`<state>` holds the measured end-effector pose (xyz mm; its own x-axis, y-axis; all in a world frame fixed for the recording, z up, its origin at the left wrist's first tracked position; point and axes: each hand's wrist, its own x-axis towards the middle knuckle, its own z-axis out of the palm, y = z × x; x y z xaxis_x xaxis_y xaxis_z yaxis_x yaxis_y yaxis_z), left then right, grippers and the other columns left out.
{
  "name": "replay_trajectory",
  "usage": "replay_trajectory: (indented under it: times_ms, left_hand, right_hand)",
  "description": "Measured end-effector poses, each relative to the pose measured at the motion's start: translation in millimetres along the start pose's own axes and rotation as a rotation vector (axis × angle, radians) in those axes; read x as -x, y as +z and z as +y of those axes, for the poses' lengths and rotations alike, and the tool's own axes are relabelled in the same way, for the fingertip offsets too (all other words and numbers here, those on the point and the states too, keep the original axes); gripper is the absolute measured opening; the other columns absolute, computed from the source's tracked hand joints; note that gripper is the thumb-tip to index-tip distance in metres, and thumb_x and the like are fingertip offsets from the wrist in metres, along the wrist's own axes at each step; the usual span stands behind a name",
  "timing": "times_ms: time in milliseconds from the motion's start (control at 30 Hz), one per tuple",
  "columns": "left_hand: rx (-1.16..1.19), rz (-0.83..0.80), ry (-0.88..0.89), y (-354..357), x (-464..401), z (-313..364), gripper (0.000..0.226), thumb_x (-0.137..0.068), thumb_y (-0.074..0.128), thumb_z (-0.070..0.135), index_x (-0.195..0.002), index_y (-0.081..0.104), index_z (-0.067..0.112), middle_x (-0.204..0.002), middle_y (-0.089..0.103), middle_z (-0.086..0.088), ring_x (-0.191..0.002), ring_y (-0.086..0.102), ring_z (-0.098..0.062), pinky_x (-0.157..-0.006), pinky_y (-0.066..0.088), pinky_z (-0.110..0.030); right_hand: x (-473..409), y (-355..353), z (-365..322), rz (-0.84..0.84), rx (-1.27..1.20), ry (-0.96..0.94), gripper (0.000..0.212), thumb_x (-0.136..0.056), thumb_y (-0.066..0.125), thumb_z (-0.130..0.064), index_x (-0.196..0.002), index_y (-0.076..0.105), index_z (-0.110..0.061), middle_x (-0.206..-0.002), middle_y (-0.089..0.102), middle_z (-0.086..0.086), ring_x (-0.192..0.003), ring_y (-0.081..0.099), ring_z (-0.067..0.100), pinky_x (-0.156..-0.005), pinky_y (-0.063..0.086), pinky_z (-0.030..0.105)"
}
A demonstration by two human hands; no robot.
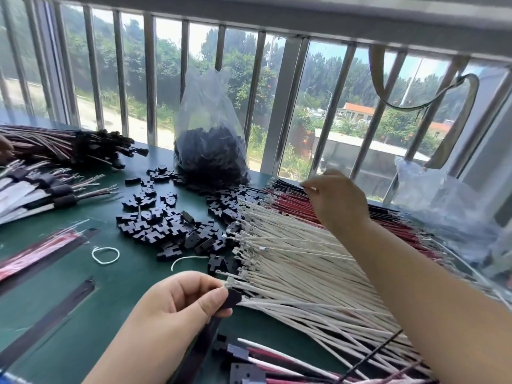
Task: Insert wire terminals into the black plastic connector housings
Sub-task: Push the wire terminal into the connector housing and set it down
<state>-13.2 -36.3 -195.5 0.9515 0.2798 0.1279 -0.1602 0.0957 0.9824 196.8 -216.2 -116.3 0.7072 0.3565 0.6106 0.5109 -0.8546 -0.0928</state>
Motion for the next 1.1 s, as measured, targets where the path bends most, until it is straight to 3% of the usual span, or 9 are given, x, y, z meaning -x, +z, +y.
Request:
replay_trajectory:
  times_ms: [67,200,267,433,500,567,700,933,1100]
  left_hand:
    - [-0.005,-0.006,-0.002,0.4,1.0,2.6,0.023,-0.051,0.069,0.031,-0.071,0.074,0.019,-0.064,0.071,-0.008,-0.065,0.071,-0.017,-0.058,0.051,-0.016]
    - [-0.03,-0.024,-0.01,3.4,1.0,7.4,0.002,-0.068,0.071,0.011,-0.068,0.073,0.012,-0.065,0.07,-0.014,-0.064,0.072,-0.019,-0.053,0.049,-0.01]
    - [-0.046,-0.045,-0.002,3.0,1.0,7.4,0.011,-0.074,0.069,0.0,-0.066,0.072,0.008,-0.066,0.07,-0.017,-0.063,0.072,-0.019,-0.052,0.049,-0.01]
    - [-0.073,-0.051,-0.007,3.6,2.0,9.0,0.012,-0.074,0.07,0.004,-0.065,0.072,0.012,-0.066,0.072,-0.011,-0.065,0.072,-0.015,-0.055,0.048,-0.008]
    - [-0.08,-0.048,-0.007,4.6,2.9,10.3,0.003,-0.069,0.071,0.017,-0.068,0.073,0.019,-0.067,0.072,-0.009,-0.067,0.072,-0.014,-0.059,0.05,-0.01]
    - [-0.103,-0.053,0.009,4.2,3.5,9.5,0.01,-0.062,0.069,0.028,-0.071,0.072,0.024,-0.068,0.073,-0.007,-0.07,0.072,-0.014,-0.065,0.052,-0.014]
    - [-0.122,-0.044,0.01,2.9,1.5,7.0,0.017,-0.078,0.069,0.007,-0.07,0.072,0.022,-0.066,0.072,-0.007,-0.069,0.071,-0.014,-0.065,0.052,-0.014]
    - [-0.062,-0.048,0.012,3.3,1.6,8.2,0.014,-0.076,0.068,-0.002,-0.064,0.07,0.005,-0.063,0.069,-0.015,-0.062,0.07,-0.017,-0.058,0.051,-0.012]
    - [-0.069,-0.047,0.001,3.2,1.7,8.0,0.006,-0.073,0.071,0.002,-0.068,0.071,0.004,-0.068,0.07,-0.018,-0.062,0.07,-0.017,-0.059,0.051,-0.013]
  right_hand:
    - [-11.1,15.7,9.4,-0.215,-0.03,0.103,0.027,-0.094,0.056,-0.018,-0.119,0.065,-0.018,-0.116,0.066,0.005,-0.099,0.062,0.02,-0.086,0.051,0.032]
    - [-10.0,26.8,19.1,-0.516,-0.165,0.074,0.024,-0.093,0.054,-0.015,-0.113,0.067,-0.018,-0.113,0.065,-0.003,-0.098,0.056,0.011,-0.086,0.04,0.021]
    - [-6.8,25.6,21.3,-0.589,-0.135,0.043,0.025,-0.094,0.055,-0.02,-0.116,0.066,-0.022,-0.112,0.062,-0.008,-0.1,0.055,0.009,-0.09,0.039,0.022]
    - [-7.1,23.5,16.2,-0.467,0.015,-0.006,0.012,-0.091,0.06,-0.019,-0.09,0.072,-0.017,-0.095,0.066,-0.004,-0.083,0.062,0.012,-0.079,0.053,0.028]
    - [-7.4,23.1,13.2,-0.477,0.094,-0.018,0.014,-0.091,0.058,-0.018,-0.083,0.068,-0.013,-0.089,0.064,-0.003,-0.079,0.062,0.016,-0.073,0.056,0.032]
    - [-6.3,23.9,16.2,-0.46,0.095,-0.024,0.015,-0.092,0.056,-0.018,-0.081,0.065,-0.014,-0.087,0.063,-0.005,-0.078,0.062,0.015,-0.072,0.056,0.033]
    - [-0.9,26.4,32.4,-0.408,-0.079,0.031,0.013,-0.094,0.055,-0.02,-0.088,0.066,-0.022,-0.086,0.063,-0.008,-0.079,0.059,0.009,-0.073,0.05,0.024]
    - [-6.0,31.4,43.5,-0.461,-0.162,0.074,0.011,-0.091,0.06,-0.023,-0.084,0.065,-0.029,-0.088,0.061,-0.013,-0.084,0.057,0.007,-0.066,0.038,0.014]
    - [-11.3,37.5,41.7,-0.478,-0.139,0.097,0.02,-0.093,0.056,-0.015,-0.107,0.07,-0.021,-0.094,0.06,-0.009,-0.073,0.054,0.005,-0.067,0.04,0.015]
